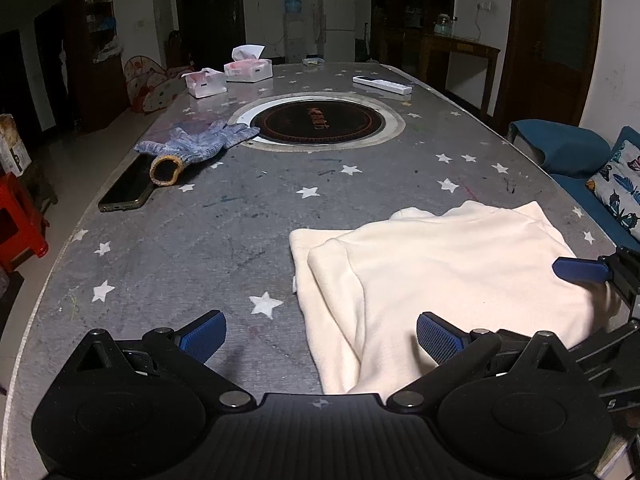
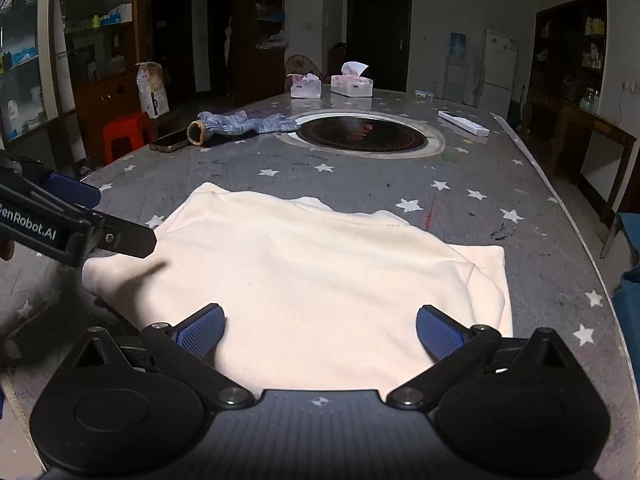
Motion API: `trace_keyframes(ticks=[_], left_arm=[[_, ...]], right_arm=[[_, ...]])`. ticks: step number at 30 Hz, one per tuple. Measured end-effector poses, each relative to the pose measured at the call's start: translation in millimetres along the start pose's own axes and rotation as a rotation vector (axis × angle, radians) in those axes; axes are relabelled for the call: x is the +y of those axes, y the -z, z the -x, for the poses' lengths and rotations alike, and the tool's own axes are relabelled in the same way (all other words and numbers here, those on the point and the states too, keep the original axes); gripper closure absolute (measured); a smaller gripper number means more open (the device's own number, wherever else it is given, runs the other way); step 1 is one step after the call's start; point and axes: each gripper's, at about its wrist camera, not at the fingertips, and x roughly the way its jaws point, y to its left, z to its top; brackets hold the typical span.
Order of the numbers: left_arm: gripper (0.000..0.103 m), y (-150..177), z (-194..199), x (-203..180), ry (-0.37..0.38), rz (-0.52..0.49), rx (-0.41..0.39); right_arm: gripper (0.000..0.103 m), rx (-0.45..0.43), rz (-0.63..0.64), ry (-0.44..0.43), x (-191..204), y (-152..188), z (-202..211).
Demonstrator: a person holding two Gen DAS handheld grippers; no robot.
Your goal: Fold clothes
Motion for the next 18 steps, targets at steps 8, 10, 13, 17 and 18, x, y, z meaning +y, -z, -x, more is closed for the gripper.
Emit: trace_keyframes(ticks=[8,10,13,17,18], left_arm=[[0.000,-1.8,-5.1,-3.5,0.052,0.041,-0.007],[0.000,-0.1,-9.2,-7.2,0.067,0.034,0.000],[0.000,4.3,-16.8,-11.0,0.049,0.014,0.015],[0.000,10.0,-24.4,-8.8,0.029,0.003,0.032],[0.000,10.5,-25.4,-7.6,0.031,0.006,0.034]], right_arm=[[0.000,-0.030,-0.036,-0.090,-7.6,0.9,24.1],[0.000,-0.007,-0.049,-0.113,-10.8,5.3,21.8],[0.000,0.025,-0.065,-0.121,-13.3,12.3,15.3],[0.000,0.015,-0.039,-0.137,-14.5,9.5,22.0],[0.000,0.008,-0.039,-0.141,-16.6,7.5,24.3]])
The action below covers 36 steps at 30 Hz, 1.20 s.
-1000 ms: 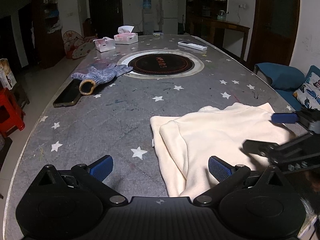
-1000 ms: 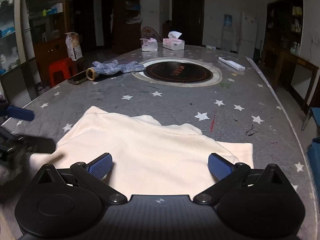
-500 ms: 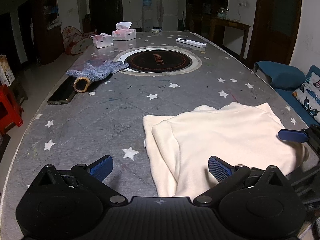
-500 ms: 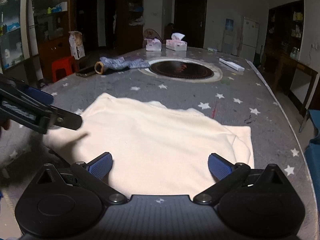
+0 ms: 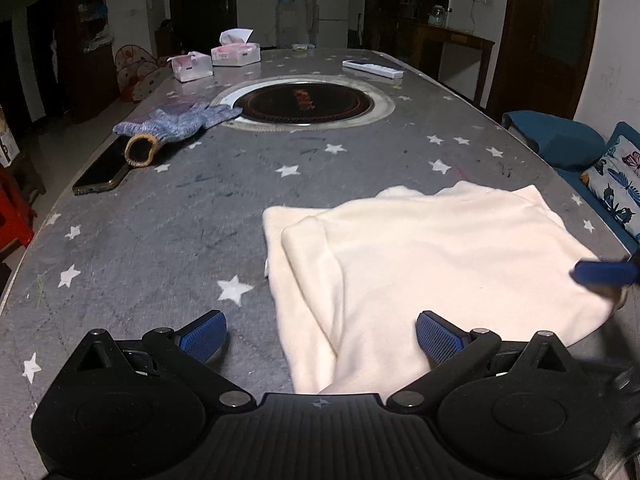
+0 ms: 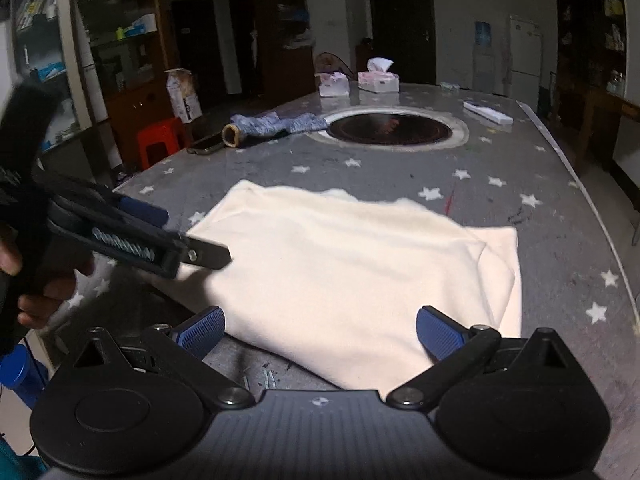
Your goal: Fold clothes
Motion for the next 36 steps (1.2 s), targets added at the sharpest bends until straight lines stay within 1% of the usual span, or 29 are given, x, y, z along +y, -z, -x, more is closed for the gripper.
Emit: trace_keyframes(ticks=[3,6,10,12,15,18,20,22,29,31,36], left_arm=[[0.000,0.2,-2.3,1.8,0.003,0.001,0.004],[0.000,0.5,-3.7,1.6,0.003,-0.008,0.004],[0.000,1.2,-6.0,6.0,0.020,0.005,0.012],[0.000,1.2,-6.9,8.5,0.031,0.014,0.018],[0.000,-1.5,-5.0,8.6,0.034,0.011,0.023],[0.000,-9.3,-0.1,6.9,0.032,-0.006,-0.001],[0.000,-15.5,2.5,5.9,0.030,-0.018,-0.018],[0.000,-23.6,1.2,5.2,0.022,-0.029,-0.030],[0.000,-50.7,-25.5,6.0,-0.028,-0.051,-0.027],[0.000,-54.4,-35.4,5.7,-0.034,-0.056,-0.015],[0.001,-63.7,-60.2,5.0,-0.047,-0.067,0.016]], right_arm=[[0.000,-0.020,-0.006,0.009,-9.4,-10.2,2.5],[0.000,-0.022,-0.024,0.022,-23.2,-20.4,-5.5],[0.000,0.012,-0.101,-0.003,-46.5,-26.7,-25.2],[0.000,0.046,-0.124,0.012,-58.1,-23.9,-36.1],[0.001,0.061,-0.103,0.048,-61.9,-23.7,-38.6],[0.001,0.053,-0.080,0.056,-59.8,-29.5,-35.8],[0.001,0.044,-0.066,0.084,-59.4,-35.4,-37.0],[0.001,0.042,-0.064,0.133,-61.4,-43.2,-42.0],[0.001,0.054,-0.063,0.270,-73.5,-64.7,-66.1],[0.001,0.065,-0.055,0.294,-77.0,-67.4,-73.9],[0.000,0.105,-0.038,0.323,-79.2,-66.0,-91.6]])
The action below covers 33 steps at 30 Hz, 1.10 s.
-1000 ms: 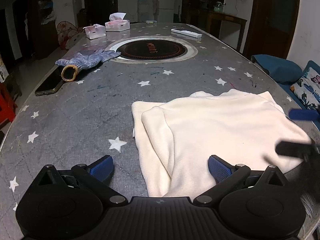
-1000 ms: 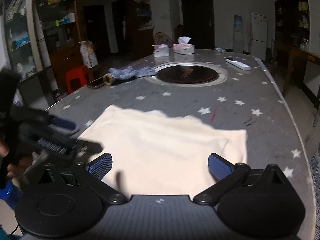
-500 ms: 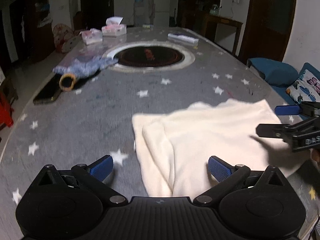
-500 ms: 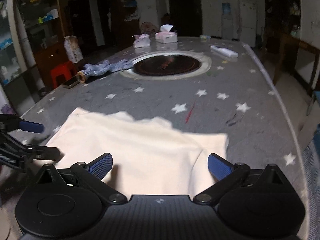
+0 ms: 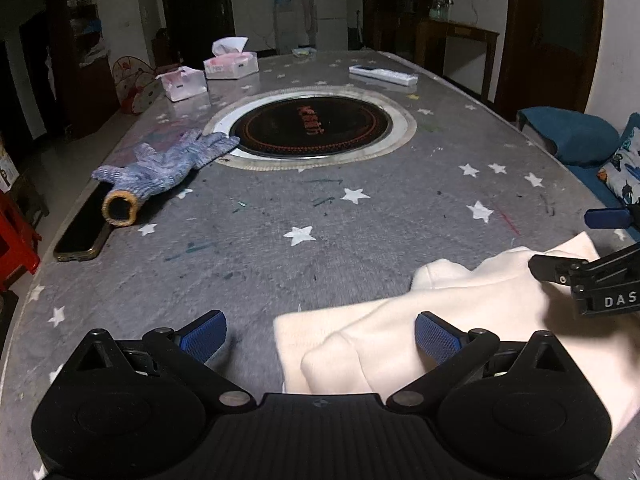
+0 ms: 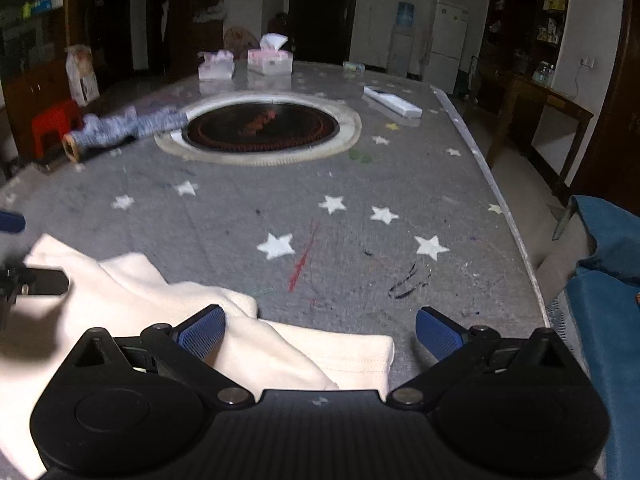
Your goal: Fold clothes
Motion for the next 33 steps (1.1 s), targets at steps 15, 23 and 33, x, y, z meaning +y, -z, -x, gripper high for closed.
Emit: trace_keyframes(ticks=[15,23,33], left_arm=[[0.000,2.3,9.6,10.4,0.018,0.000,-0.014],[0.002,5.5,13.6,17.1,0.019,0.005,-0.016],[0.003,9.6,5.1,26.3,0.002,0.025,0.007]], right_arm=[[0.000,-0.059,0.069,-0.077,18.7,10.0,53.0],[0.000,-0.087,0.188,-0.214,78.3,19.7,69.5],[0.000,-0.087,0.310,-0.265,140.4,36.0,64.4]])
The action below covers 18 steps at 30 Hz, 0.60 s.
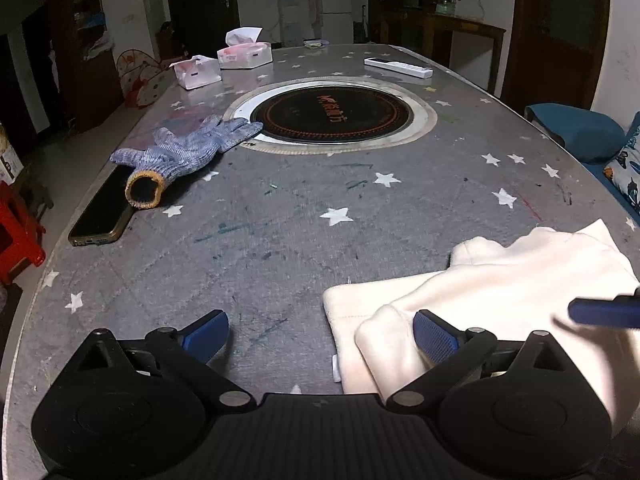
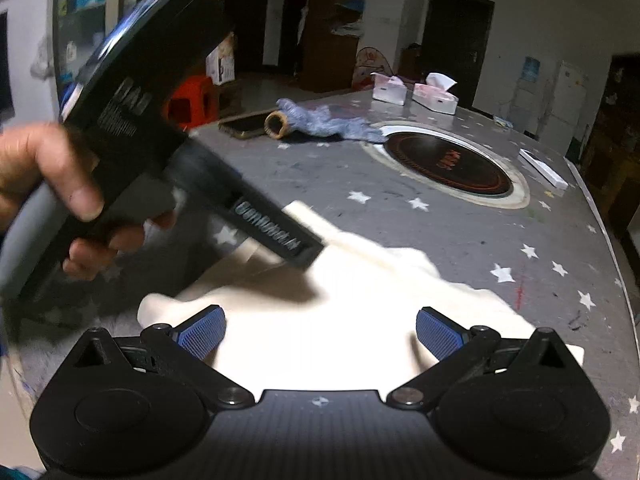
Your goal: Fold clothes
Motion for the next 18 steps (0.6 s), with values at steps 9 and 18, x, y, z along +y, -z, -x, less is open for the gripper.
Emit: trace_keyframes(ticks=[9,18], left_arm=[[0.002,2.0,4.1,0.8,-0.009,0.016,-0.002],[0.002,8.1,23.0,0.3,0.004,0.036,-0.014]], right_arm=[[0.000,-0.028,-0.007,0.004,-6.4,1.5,19.4],[0.001,-0.031,0.036,-0.026,-0.5,11.7,45.1]])
